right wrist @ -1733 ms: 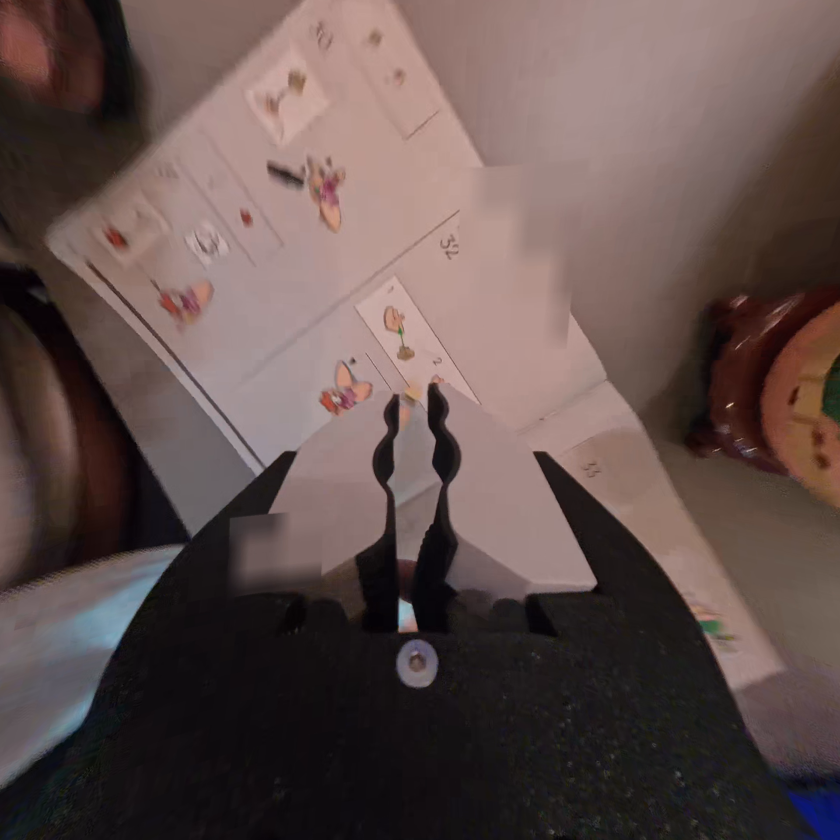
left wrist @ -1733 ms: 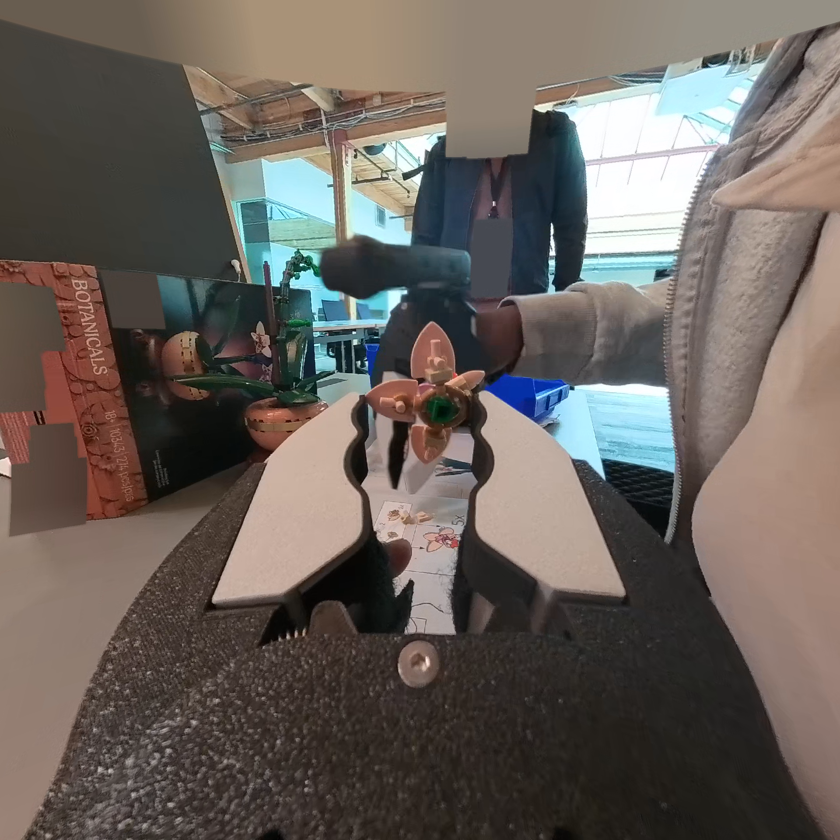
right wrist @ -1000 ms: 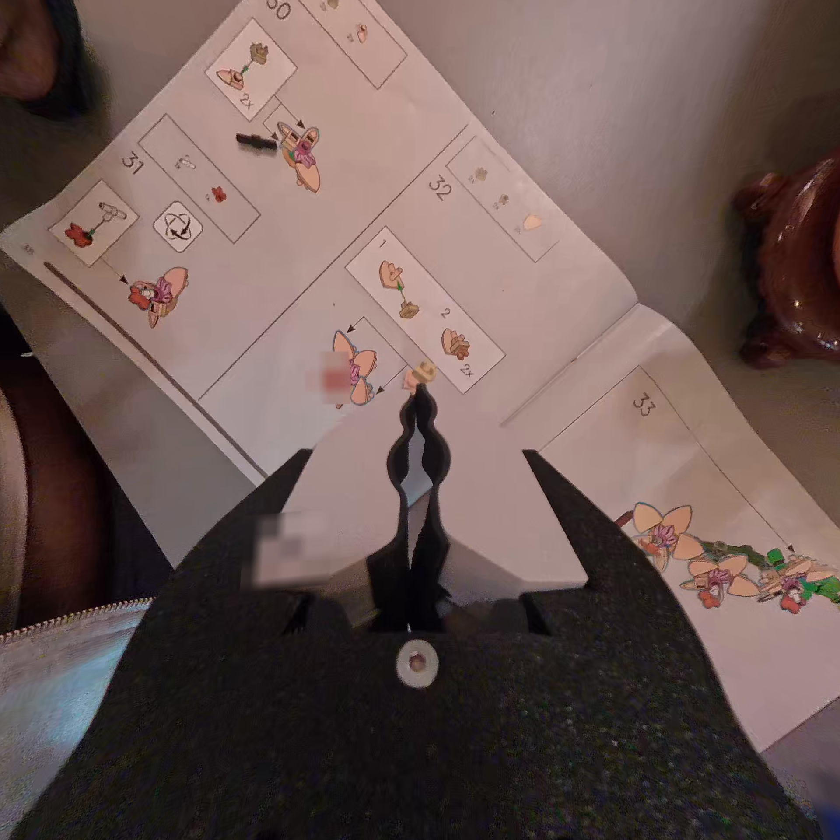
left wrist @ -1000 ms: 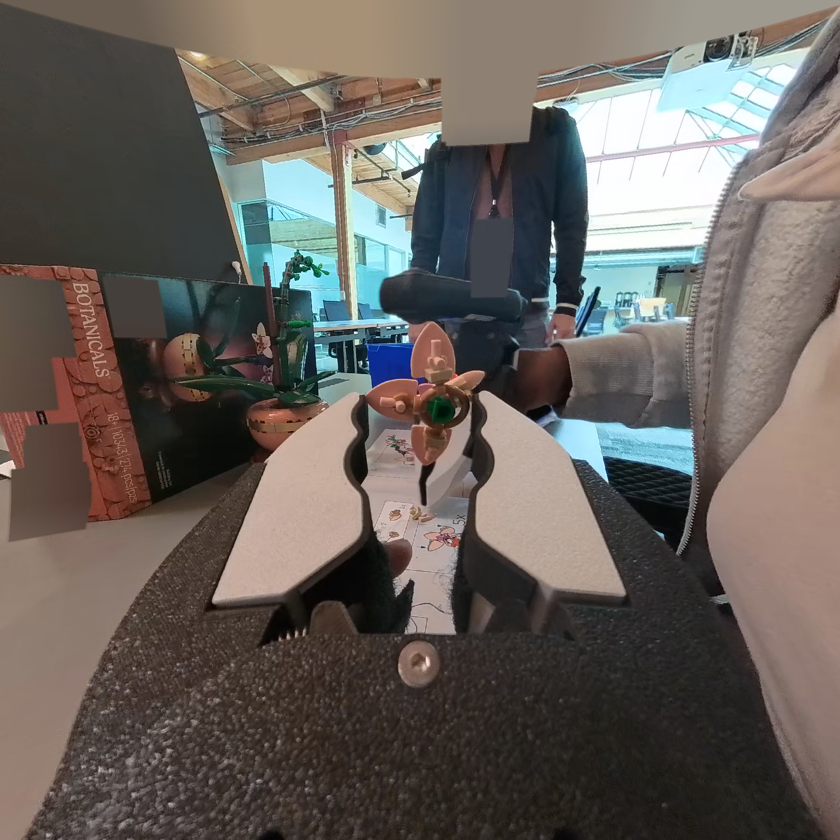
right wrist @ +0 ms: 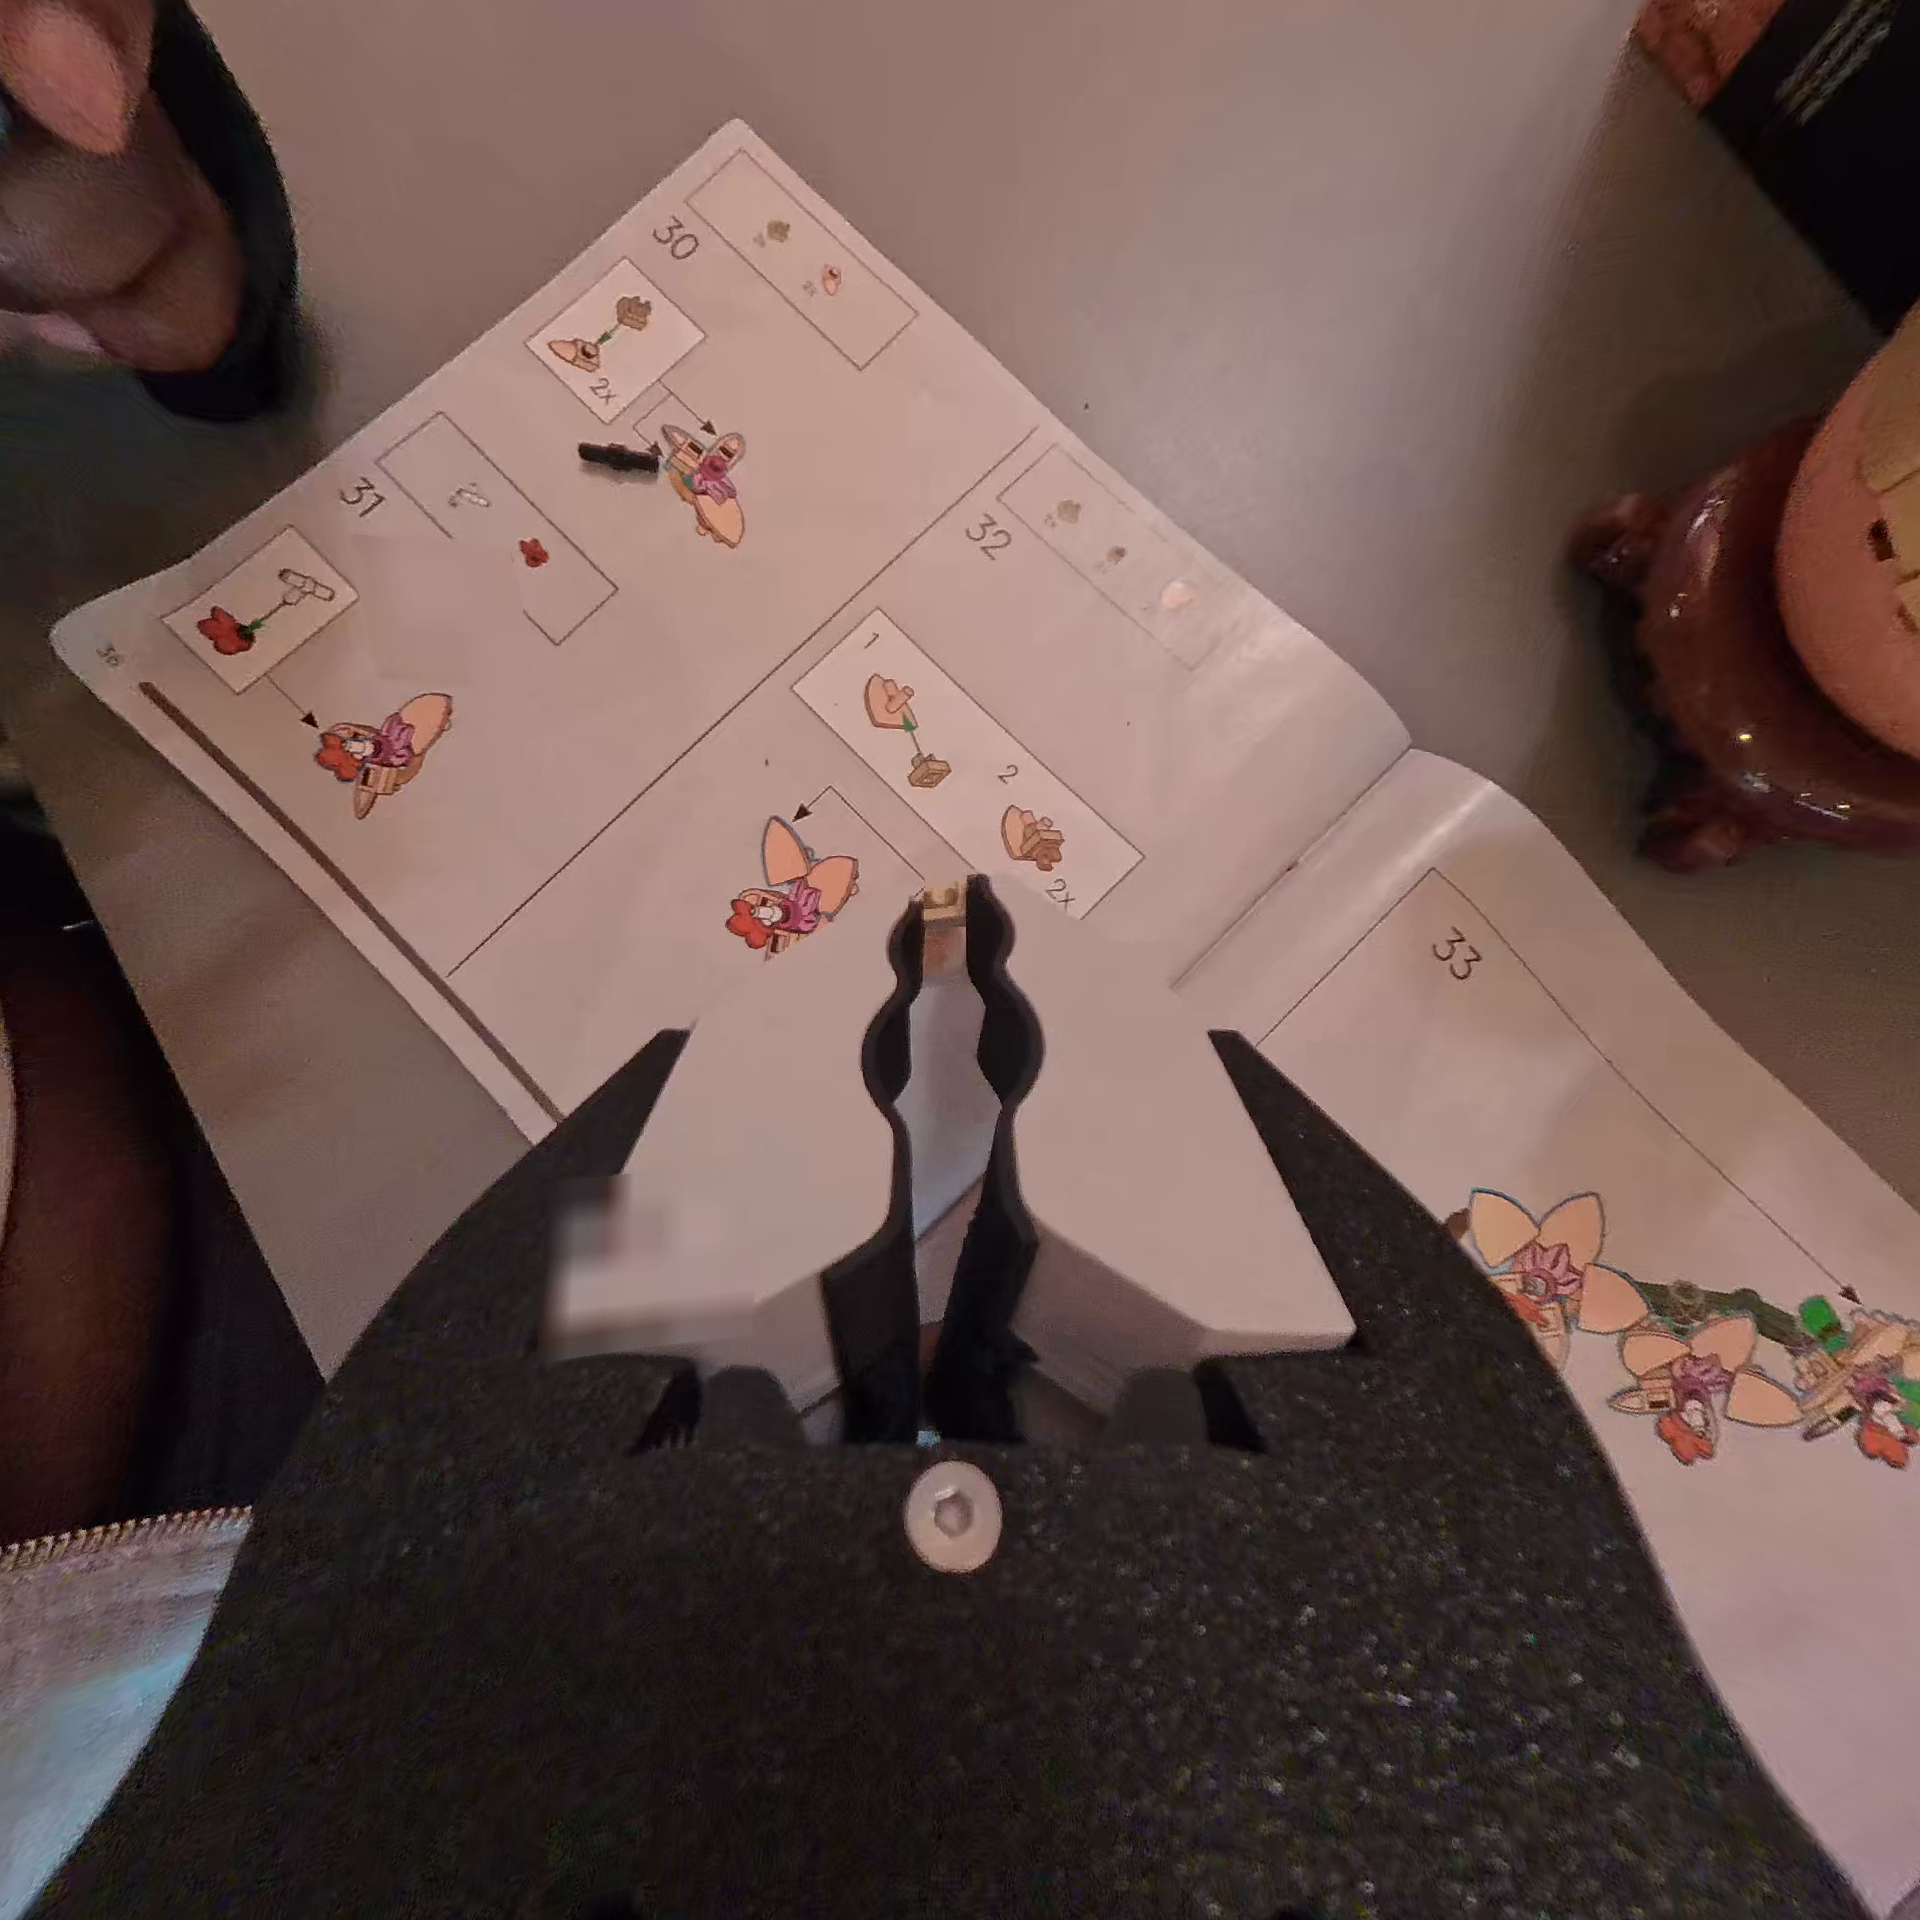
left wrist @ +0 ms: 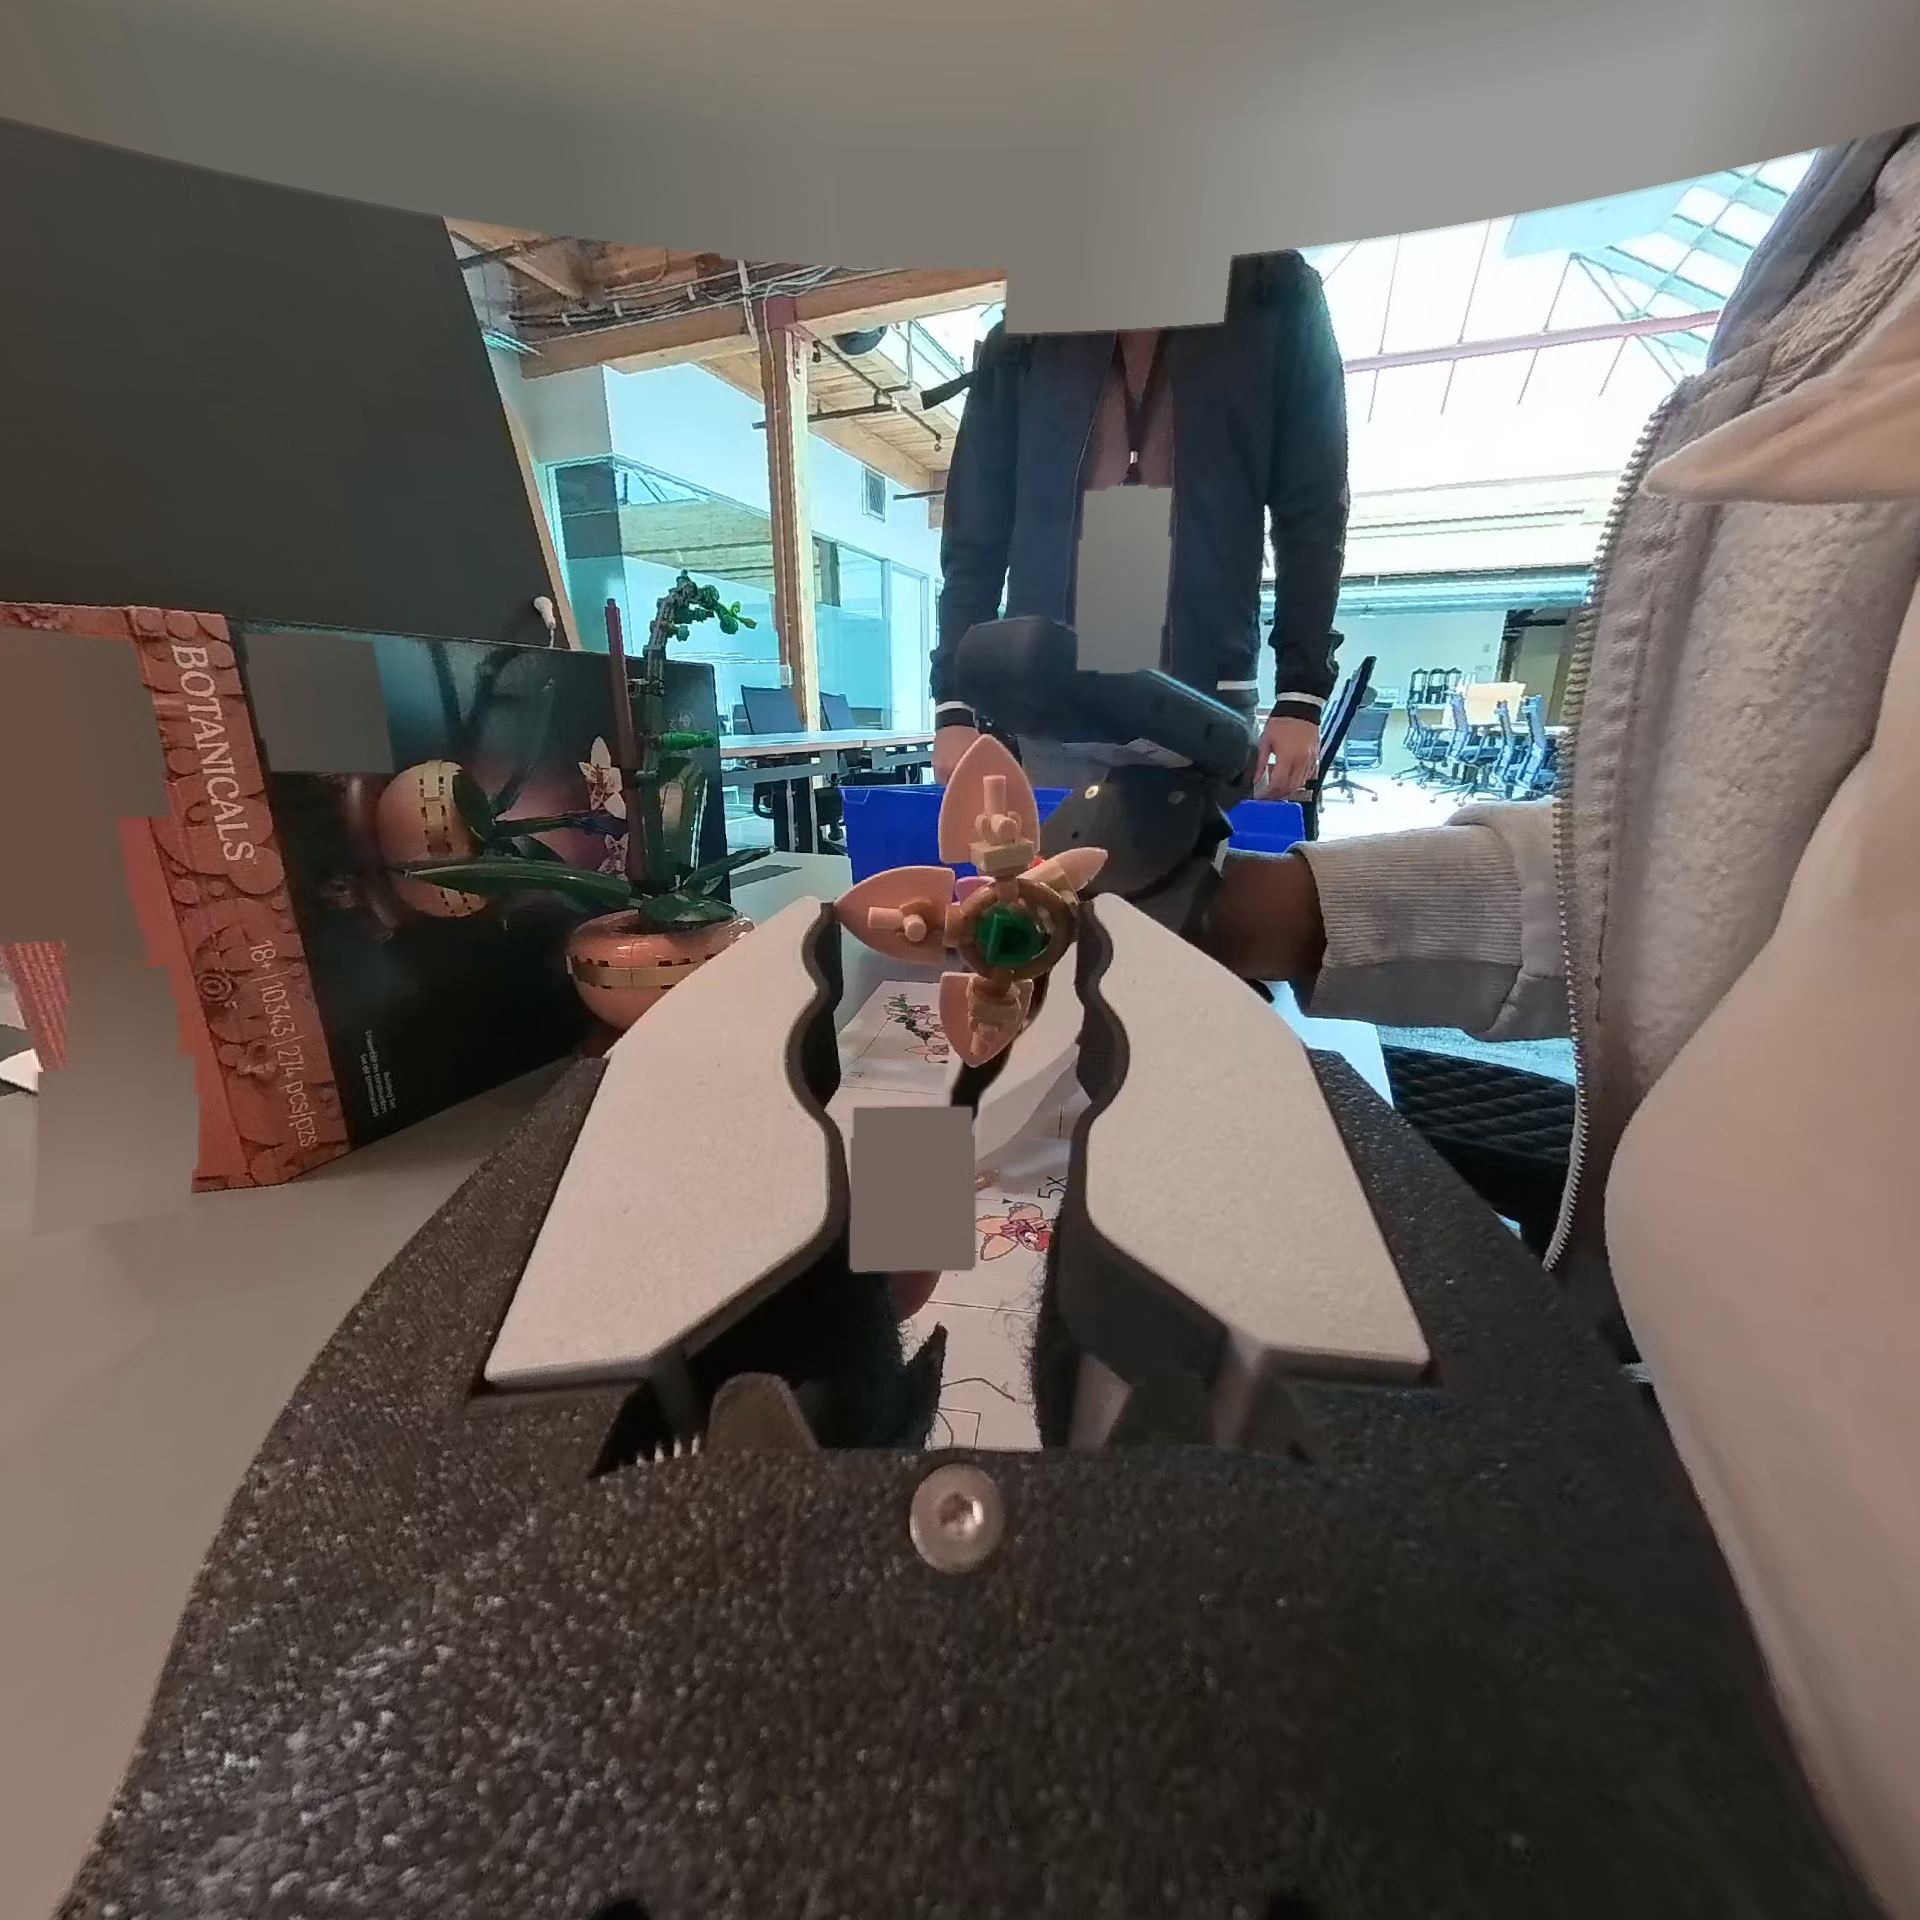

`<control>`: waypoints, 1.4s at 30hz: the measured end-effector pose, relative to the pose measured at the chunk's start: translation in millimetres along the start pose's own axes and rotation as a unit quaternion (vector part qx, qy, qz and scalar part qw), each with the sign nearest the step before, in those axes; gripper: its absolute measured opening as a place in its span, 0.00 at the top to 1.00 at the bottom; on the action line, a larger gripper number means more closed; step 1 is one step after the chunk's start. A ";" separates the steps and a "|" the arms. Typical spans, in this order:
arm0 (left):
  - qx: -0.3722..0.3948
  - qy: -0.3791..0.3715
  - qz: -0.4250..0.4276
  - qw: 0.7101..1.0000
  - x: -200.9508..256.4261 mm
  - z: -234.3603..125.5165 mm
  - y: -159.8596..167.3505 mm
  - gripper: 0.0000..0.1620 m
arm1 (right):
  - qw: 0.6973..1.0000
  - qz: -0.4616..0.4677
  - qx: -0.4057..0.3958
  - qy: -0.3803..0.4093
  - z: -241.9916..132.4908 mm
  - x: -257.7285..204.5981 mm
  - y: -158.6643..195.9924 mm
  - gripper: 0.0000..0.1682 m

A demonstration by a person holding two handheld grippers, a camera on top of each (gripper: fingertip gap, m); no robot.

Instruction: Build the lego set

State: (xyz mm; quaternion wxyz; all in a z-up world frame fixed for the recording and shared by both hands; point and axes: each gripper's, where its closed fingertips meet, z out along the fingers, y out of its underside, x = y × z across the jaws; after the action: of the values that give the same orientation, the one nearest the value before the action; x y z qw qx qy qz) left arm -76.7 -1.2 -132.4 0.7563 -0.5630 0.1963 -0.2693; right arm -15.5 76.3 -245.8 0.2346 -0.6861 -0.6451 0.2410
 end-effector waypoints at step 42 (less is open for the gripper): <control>0.002 0.002 -0.002 1.000 0.8 0.3 0.0 0.74 | 0.989 0.133 0.051 -0.026 5.4 -2.7 9.9 0.96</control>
State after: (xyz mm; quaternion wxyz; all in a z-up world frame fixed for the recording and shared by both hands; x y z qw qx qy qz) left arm -75.9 -1.5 -132.4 0.7566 -0.5611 0.1961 -0.2725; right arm -11.4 73.1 -256.1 0.2188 -0.7465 -0.5406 0.3204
